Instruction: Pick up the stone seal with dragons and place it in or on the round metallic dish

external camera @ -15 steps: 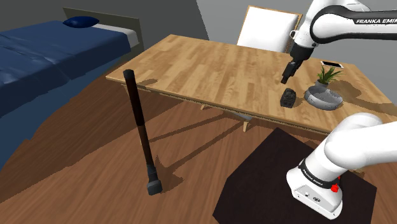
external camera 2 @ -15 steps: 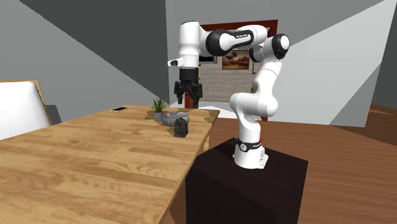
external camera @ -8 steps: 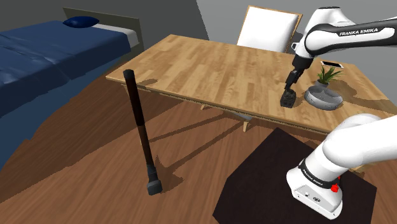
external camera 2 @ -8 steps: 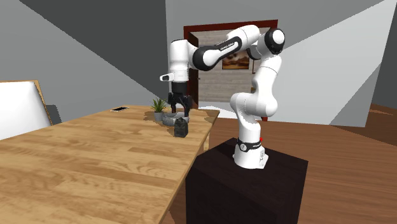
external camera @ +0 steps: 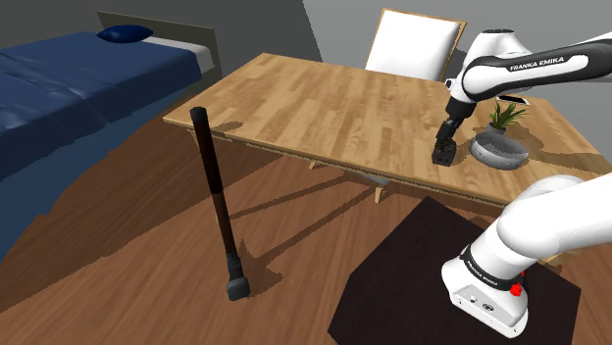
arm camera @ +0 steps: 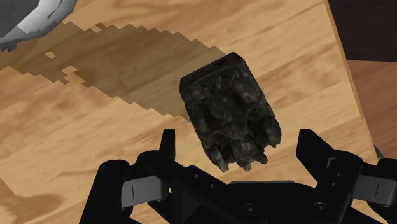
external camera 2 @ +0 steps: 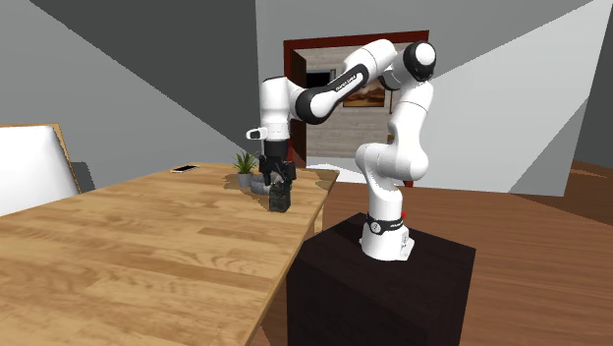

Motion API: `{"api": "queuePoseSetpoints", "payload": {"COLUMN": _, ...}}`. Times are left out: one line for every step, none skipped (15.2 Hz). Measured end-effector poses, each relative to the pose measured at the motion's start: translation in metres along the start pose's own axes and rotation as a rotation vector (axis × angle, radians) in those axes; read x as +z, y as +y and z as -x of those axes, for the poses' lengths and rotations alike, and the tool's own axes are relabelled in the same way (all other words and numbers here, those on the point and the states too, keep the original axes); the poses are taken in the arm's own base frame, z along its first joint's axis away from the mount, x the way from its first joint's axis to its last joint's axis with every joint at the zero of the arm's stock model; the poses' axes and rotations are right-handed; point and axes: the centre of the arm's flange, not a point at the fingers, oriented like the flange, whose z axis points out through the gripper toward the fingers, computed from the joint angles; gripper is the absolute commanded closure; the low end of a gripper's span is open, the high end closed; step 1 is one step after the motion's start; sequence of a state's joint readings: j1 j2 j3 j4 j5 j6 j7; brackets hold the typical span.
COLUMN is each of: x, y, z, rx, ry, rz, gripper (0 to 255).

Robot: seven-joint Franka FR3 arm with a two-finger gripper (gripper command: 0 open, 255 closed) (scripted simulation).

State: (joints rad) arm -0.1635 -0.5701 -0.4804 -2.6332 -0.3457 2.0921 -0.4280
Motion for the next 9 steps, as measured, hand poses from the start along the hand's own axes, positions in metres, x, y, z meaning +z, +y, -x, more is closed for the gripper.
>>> {"api": "queuePoseSetpoints", "payload": {"x": 0.0025, "y": 0.0001, "z": 0.0002, "rx": 0.000, "ry": 0.000, "rz": 0.000, "gripper": 0}}
{"api": "queuePoseSetpoints", "payload": {"x": 0.0036, "y": 0.0001, "z": 0.0002, "rx": 0.000, "ry": 0.000, "rz": 0.000, "gripper": 0}}
{"api": "queuePoseSetpoints", "payload": {"x": 0.0043, "y": 0.0002, "z": 0.0002, "rx": 0.000, "ry": 0.000, "rz": 0.000, "gripper": 0}}
{"api": "queuePoseSetpoints", "payload": {"x": 0.0046, "y": 0.0002, "z": 0.0003, "rx": 0.000, "ry": 0.000, "rz": 0.000, "gripper": 0}}
{"api": "queuePoseSetpoints", "payload": {"x": 0.0048, "y": 0.0003, "z": 0.0003, "rx": 0.000, "ry": 0.000, "rz": 0.000, "gripper": 0}}
{"api": "queuePoseSetpoints", "payload": {"x": 0.0049, "y": 0.0003, "z": 0.0003, "rx": 0.000, "ry": 0.000, "rz": 0.000, "gripper": 0}}
{"api": "queuePoseSetpoints", "payload": {"x": 0.0049, "y": 0.0003, "z": 0.0003, "rx": 0.000, "ry": 0.000, "rz": 0.000, "gripper": 255}}
{"api": "queuePoseSetpoints", "payload": {"x": 0.0046, "y": 0.0004, "z": 0.0003, "rx": 0.000, "ry": 0.001, "rz": 0.001, "gripper": 255}}
{"api": "queuePoseSetpoints", "payload": {"x": 0.0044, "y": 0.0003, "z": 0.0002, "rx": 0.000, "ry": 0.001, "rz": 0.001, "gripper": 255}}
